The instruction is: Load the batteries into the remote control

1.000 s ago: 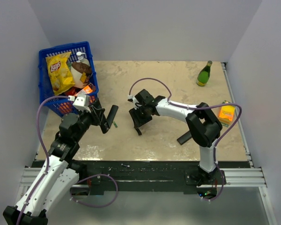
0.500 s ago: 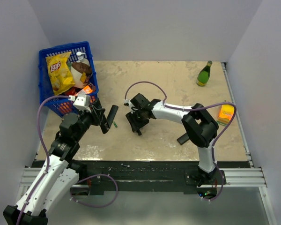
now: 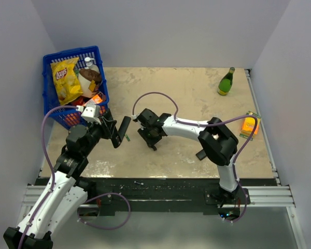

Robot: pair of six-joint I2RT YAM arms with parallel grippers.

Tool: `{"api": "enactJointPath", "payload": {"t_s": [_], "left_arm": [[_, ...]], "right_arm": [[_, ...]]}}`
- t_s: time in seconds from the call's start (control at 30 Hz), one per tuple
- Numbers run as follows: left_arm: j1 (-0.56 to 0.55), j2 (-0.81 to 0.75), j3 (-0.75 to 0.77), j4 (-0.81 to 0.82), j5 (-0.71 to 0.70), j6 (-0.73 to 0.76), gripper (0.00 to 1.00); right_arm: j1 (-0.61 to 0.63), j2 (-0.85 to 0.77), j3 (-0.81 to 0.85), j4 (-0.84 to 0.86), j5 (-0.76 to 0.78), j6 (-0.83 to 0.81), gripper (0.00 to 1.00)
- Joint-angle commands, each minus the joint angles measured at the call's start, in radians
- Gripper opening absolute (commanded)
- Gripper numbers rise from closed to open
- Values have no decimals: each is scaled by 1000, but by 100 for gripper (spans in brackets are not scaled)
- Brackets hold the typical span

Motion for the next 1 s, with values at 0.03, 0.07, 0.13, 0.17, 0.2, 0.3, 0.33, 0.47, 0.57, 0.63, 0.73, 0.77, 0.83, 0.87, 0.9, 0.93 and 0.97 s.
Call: {"api": "enactJointPath", "payload": {"t_s": [0.03,0.07,0.13,0.17,0.2,0.3,0.33,0.47,0.57,0.63,0.73,0.77,0.83,0.87,0.9,0.93,0.97], "left_arm": [[3,-5,0,47,12,-6,0],[4,-5,0,47,11,-6,0],[3,-5,-1,45,12,-6,0],[4,-8,-1,45,11,-6,0],[4,-8,0,44,9,-6,0],[4,-14,0,42,2,-8,0],[6,-17,2,41,-5,-8,0],[6,-38,-1,38,-23,-9,0],[7,-46,2,29,-55,-11,0],[7,-62,5,16,-92,-9,0],[9,-92,13,-13,-187,-8,0],[10,-107,14,-22,-216,-6,0],[12,-123,22,-46,-300,-2,0],[15,-137,25,-51,-323,3,0],[15,-146,25,-56,-356,5,0],[16,-154,27,-56,-368,8,0],[18,-157,27,-57,-379,11,0]], "right_arm": [[78,11,92,-103,230,4,27],[87,14,98,-118,297,7,26],[119,25,103,-151,365,15,24],[133,29,104,-161,397,18,24],[145,36,106,-183,474,24,21],[199,71,103,-219,639,53,16],[211,103,98,-235,679,83,13],[231,145,68,-273,818,148,5],[248,145,43,-279,875,197,6],[265,148,40,-289,893,222,8],[292,171,40,-299,915,243,13],[299,178,41,-307,928,248,15],[325,207,49,-324,953,269,17],[332,229,52,-336,961,283,18],[351,240,63,-345,968,292,19],[358,252,70,-364,974,300,20],[368,261,81,-371,982,309,22]]}}
